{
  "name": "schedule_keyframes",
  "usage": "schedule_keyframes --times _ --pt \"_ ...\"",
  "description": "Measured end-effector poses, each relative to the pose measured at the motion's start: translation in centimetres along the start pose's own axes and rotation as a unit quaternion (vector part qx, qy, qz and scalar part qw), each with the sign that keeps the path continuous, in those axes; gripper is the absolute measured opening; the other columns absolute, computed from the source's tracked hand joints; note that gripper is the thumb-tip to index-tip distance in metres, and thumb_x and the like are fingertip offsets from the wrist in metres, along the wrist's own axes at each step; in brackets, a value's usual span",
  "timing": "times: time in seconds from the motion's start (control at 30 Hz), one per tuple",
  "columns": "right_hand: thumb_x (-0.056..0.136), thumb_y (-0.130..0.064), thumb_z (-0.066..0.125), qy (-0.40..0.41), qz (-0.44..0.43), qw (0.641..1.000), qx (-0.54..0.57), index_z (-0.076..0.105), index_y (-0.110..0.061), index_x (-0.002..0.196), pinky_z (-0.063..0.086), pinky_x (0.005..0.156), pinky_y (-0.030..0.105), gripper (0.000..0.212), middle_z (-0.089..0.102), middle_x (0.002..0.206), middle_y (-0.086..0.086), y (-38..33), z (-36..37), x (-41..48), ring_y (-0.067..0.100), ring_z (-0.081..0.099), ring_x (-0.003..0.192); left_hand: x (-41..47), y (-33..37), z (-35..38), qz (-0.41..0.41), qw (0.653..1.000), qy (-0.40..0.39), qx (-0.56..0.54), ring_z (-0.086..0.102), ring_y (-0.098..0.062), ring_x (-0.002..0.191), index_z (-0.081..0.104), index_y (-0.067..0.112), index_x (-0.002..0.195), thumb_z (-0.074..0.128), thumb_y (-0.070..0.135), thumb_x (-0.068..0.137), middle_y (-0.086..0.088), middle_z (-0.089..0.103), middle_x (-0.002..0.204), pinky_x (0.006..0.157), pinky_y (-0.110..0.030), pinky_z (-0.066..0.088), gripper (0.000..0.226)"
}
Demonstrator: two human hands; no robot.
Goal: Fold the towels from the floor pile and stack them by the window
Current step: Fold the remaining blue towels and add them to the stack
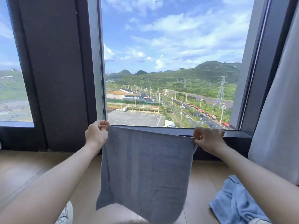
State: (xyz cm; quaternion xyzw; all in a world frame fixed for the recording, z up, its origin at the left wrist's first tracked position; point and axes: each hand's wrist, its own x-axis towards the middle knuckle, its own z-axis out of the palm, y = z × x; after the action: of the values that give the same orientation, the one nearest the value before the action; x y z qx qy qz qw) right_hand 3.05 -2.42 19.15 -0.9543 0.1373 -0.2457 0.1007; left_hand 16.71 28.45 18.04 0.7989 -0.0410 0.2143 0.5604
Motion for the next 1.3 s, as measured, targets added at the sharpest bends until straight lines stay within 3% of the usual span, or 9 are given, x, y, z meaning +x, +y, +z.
schedule_keyframes --times 0.13,0.2,0.3,0.43,0.6,0.8,0.97,1.1,1.3 --pt "0.092 -0.023 0.054 -0.026 0.007 0.997 0.067 0.061 -0.037 0.089 0.018 0.082 0.032 0.017 0.061 0.095 -0.018 0.3 -0.2 0.0 0.009 0.053 0.095 0.2 -0.4 -0.2 -0.008 1.000 0.010 0.001 0.054 -0.023 0.085 0.064 0.011 0.100 0.046 0.005 0.094 -0.006 0.062 0.092 0.070 -0.029 0.041 0.020" --pt "0.094 -0.021 0.051 -0.036 0.020 0.998 0.055 0.066 -0.032 0.103 0.019 0.083 0.033 0.021 0.062 0.108 -0.014 0.3 -0.2 0.2 0.012 0.053 0.106 0.1 -0.4 -0.1 -0.009 1.000 0.010 0.002 0.054 -0.022 0.085 0.064 0.012 0.099 0.046 0.005 0.094 -0.006 0.062 0.093 0.070 -0.029 0.041 0.020" --pt "0.096 -0.021 0.047 -0.064 0.013 0.997 0.031 0.066 -0.032 0.105 0.018 0.082 0.034 0.023 0.060 0.105 -0.014 0.4 -0.2 0.2 0.010 0.049 0.098 0.2 -0.4 -0.2 -0.006 1.000 0.008 0.004 0.055 -0.022 0.086 0.063 0.014 0.096 0.046 0.004 0.093 -0.006 0.062 0.093 0.070 -0.029 0.041 0.020" --pt "0.097 -0.029 0.046 -0.141 -0.038 0.984 -0.105 0.063 -0.040 0.100 0.016 0.080 0.034 0.021 0.049 0.093 -0.020 0.4 0.0 -0.1 0.006 0.044 0.094 0.1 -0.4 -0.3 0.003 1.000 0.008 0.013 0.053 -0.022 0.088 0.063 0.012 0.097 0.044 0.001 0.093 -0.006 0.060 0.093 0.071 -0.029 0.040 0.022" --pt "0.097 -0.033 0.045 -0.186 -0.065 0.954 -0.228 0.064 -0.037 0.101 0.017 0.093 0.039 0.020 0.058 0.106 -0.014 0.0 0.1 0.2 0.013 0.049 0.109 0.1 -0.3 -0.3 0.011 1.000 0.011 0.017 0.052 -0.022 0.088 0.062 0.012 0.096 0.043 0.001 0.094 -0.006 0.060 0.093 0.071 -0.029 0.041 0.022" --pt "0.095 -0.025 0.048 -0.153 -0.040 0.955 -0.249 0.067 -0.022 0.103 0.026 0.099 0.032 0.021 0.065 0.107 -0.001 0.6 0.4 0.4 0.019 0.057 0.097 0.4 -0.9 -0.8 0.011 0.999 0.026 0.024 0.053 -0.022 0.089 0.064 0.011 0.099 0.044 0.002 0.093 -0.008 0.062 0.095 0.074 -0.029 0.040 0.023" --pt "0.094 -0.018 0.051 -0.117 0.021 0.981 -0.152 0.068 -0.013 0.101 0.045 0.076 0.030 0.019 0.063 0.104 0.008 0.9 0.2 0.3 0.027 0.060 0.094 0.5 -1.1 -0.7 0.009 0.999 0.026 0.023 0.053 -0.023 0.088 0.064 0.013 0.096 0.044 0.003 0.093 -0.010 0.064 0.099 0.074 -0.030 0.041 0.022" --pt "0.094 -0.014 0.049 -0.048 0.052 0.994 -0.083 0.068 -0.005 0.096 0.051 0.077 0.037 0.021 0.065 0.097 0.014 1.1 0.2 0.6 0.031 0.061 0.085 0.7 -1.3 -0.7 0.019 0.999 0.021 0.028 0.053 -0.024 0.086 0.063 0.014 0.094 0.045 0.004 0.094 -0.012 0.066 0.099 0.071 -0.029 0.040 0.020" --pt "0.091 -0.002 0.044 0.035 0.061 0.997 -0.030 0.065 0.004 0.086 0.052 0.073 0.041 0.023 0.065 0.083 0.019 1.6 -0.1 1.3 0.034 0.060 0.076 0.1 -1.7 -1.5 0.134 0.981 -0.066 0.126 0.053 -0.021 0.074 0.061 0.007 0.104 0.048 0.008 0.094 -0.008 0.064 0.091 0.061 -0.025 0.039 0.016"
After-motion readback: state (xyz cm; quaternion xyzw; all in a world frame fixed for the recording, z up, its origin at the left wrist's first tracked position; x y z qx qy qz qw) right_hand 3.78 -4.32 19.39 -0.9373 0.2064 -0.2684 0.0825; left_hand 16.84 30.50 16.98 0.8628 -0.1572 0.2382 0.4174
